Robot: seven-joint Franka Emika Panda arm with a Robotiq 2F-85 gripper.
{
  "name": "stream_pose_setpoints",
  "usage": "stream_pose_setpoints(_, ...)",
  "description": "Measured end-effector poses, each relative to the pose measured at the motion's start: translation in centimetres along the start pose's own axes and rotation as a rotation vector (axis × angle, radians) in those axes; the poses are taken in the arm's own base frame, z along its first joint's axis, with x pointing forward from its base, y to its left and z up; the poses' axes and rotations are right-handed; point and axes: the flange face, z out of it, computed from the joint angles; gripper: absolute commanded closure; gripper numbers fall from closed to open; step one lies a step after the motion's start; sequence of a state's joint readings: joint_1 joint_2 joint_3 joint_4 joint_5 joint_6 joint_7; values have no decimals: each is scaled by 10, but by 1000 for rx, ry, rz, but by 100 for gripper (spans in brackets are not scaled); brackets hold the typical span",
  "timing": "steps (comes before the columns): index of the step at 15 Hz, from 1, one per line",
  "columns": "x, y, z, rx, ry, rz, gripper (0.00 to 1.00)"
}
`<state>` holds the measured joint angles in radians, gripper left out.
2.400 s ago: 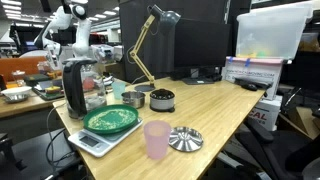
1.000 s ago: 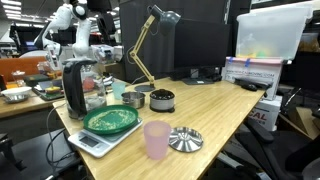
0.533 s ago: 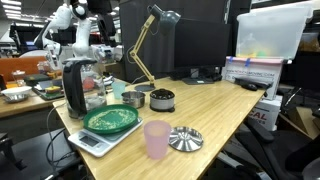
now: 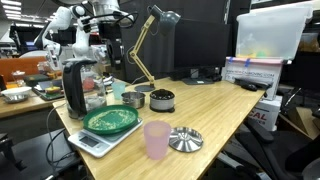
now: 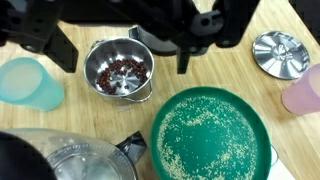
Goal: Pick up the silver cup and put it on the left side of the table
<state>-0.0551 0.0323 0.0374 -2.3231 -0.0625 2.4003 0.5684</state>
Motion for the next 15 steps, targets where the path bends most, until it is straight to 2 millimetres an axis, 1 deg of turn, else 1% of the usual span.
stream_pose_setpoints(3, 21, 4, 19, -12, -19, 36, 0)
stream_pose_setpoints(5, 28, 6, 27, -19, -27, 44, 0)
stream_pose_setpoints(13, 27, 4, 26, -18, -25, 41, 0)
stream_pose_setpoints(15, 27, 5, 30, -22, -31, 41, 0)
